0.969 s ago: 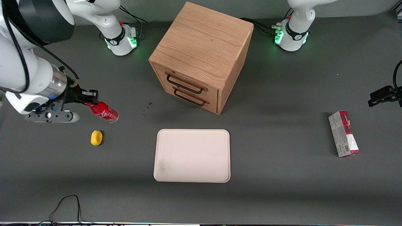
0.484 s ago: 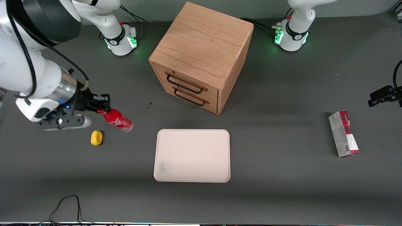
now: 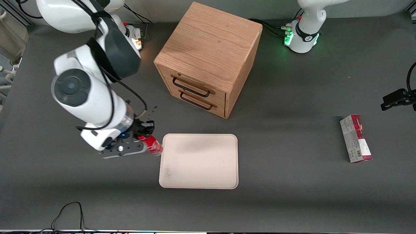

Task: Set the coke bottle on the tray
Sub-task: 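Carry the bottle with the right gripper onto the white tray's edge, then lower the bottle onto the tray and open the right gripper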

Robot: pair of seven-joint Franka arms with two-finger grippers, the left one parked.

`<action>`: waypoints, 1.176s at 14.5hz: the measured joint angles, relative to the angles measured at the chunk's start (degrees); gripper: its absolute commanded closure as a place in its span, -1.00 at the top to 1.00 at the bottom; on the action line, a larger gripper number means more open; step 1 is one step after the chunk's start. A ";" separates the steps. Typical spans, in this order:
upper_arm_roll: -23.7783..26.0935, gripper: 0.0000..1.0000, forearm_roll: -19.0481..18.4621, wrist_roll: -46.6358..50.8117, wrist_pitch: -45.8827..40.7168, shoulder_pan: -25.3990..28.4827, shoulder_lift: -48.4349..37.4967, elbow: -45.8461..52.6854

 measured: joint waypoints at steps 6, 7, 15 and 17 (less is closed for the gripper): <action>-0.47 -1.00 -0.03 0.00 7.63 -0.51 6.78 0.67; -0.51 -1.00 -0.03 0.00 9.21 -0.51 8.39 0.68; -1.67 -1.00 -0.12 0.00 14.26 -0.48 15.28 0.91; -2.08 -1.00 -0.13 0.00 14.49 -0.49 15.69 0.93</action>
